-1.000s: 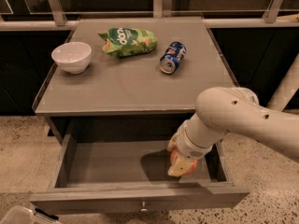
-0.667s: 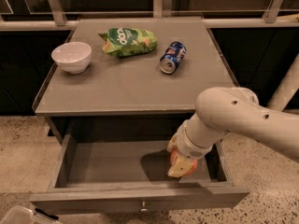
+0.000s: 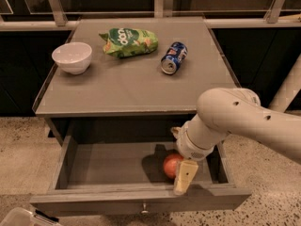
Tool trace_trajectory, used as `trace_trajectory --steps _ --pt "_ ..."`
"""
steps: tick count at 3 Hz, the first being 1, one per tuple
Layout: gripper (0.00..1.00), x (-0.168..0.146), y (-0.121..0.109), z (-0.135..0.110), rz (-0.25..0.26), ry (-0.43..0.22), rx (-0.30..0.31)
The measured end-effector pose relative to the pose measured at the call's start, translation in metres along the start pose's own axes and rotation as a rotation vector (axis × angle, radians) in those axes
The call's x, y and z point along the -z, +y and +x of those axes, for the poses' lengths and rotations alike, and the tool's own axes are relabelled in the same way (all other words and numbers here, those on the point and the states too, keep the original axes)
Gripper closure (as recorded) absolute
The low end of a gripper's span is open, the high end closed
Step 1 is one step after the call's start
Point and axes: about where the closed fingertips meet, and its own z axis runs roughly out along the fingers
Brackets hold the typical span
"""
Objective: Place apple into top drawer
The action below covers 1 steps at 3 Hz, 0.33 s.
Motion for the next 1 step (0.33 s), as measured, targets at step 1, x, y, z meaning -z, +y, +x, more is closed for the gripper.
trace_trajectory --steps 1 --pt "0.00 0.0000 0.0000 0.0000 0.000 0.000 0.000"
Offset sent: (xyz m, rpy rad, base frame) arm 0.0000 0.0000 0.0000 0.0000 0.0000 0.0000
